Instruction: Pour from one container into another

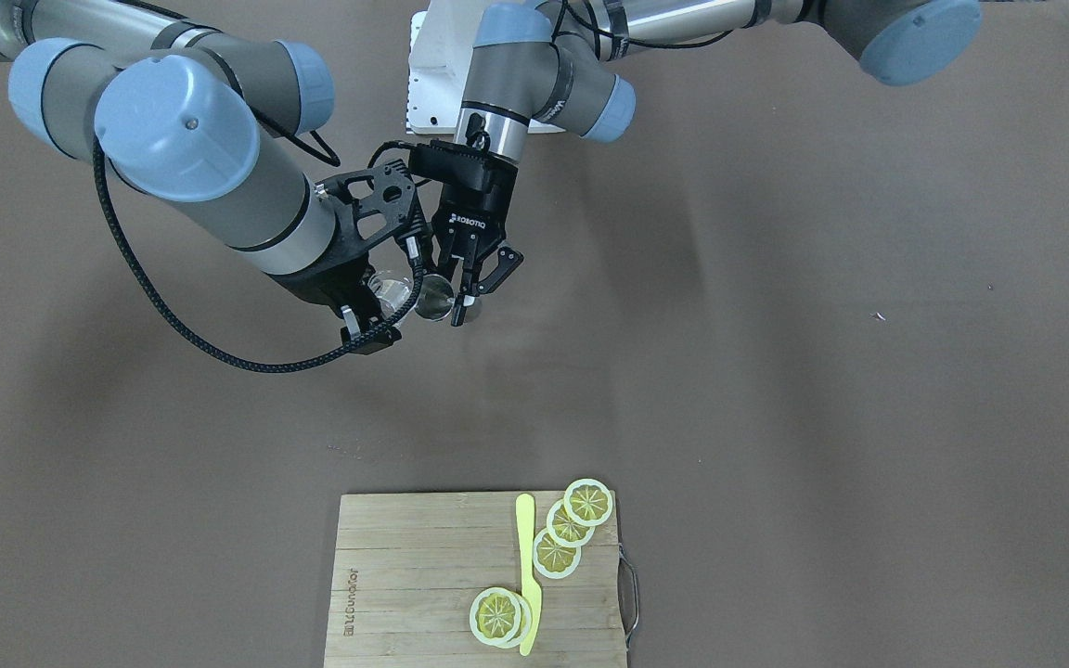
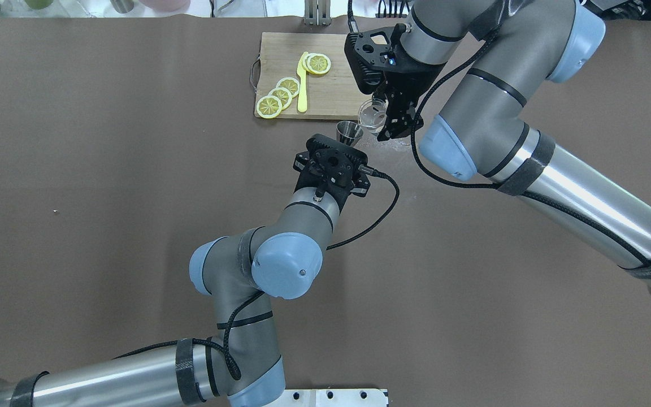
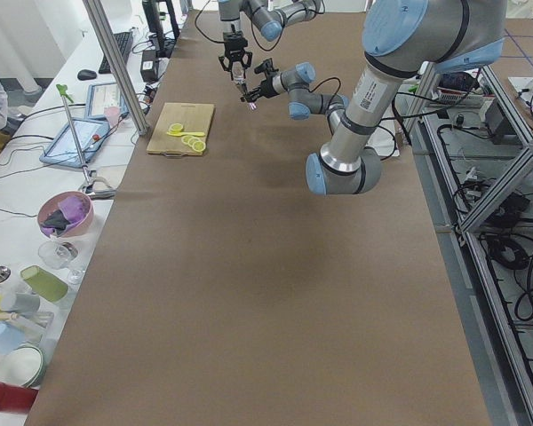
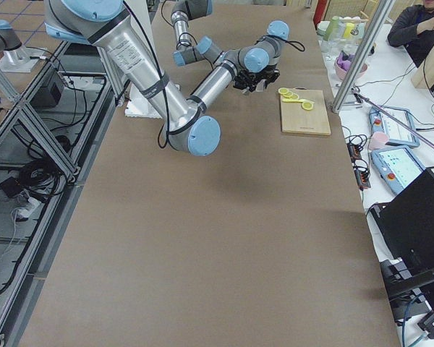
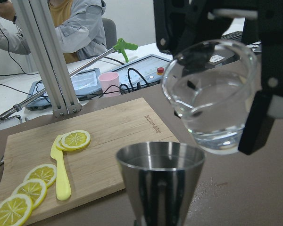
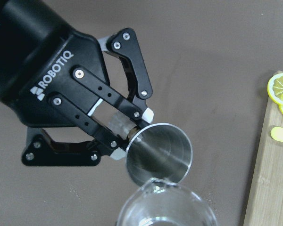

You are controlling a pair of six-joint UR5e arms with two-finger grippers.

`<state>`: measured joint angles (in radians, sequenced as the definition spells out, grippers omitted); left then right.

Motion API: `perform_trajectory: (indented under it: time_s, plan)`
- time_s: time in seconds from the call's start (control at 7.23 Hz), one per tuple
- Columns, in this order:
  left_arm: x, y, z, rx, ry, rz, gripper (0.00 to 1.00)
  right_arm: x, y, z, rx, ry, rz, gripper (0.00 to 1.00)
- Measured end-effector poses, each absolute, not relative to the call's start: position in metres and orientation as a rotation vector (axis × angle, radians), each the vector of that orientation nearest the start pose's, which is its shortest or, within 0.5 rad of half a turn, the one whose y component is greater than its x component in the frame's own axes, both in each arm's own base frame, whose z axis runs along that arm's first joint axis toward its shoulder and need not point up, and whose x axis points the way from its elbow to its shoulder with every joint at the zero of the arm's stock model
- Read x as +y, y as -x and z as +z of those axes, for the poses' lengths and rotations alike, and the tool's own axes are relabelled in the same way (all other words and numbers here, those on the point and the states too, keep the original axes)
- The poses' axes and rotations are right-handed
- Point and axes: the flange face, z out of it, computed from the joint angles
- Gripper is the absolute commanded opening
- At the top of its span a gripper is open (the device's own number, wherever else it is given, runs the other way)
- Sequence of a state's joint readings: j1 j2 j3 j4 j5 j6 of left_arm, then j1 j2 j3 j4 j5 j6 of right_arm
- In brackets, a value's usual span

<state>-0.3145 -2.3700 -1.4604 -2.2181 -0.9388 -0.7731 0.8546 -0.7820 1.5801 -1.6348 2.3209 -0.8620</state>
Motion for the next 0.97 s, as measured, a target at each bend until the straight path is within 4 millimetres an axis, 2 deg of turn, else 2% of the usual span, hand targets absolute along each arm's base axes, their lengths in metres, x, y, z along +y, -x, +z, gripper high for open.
perform_trajectory:
  time_s: [0.97]
  plan:
    - [-0.402, -0.614, 0.131, 0.805, -1.123, -0.019, 0.0, -0.584, 0.419, 0.157, -0.753, -0.791, -1.737, 0.0]
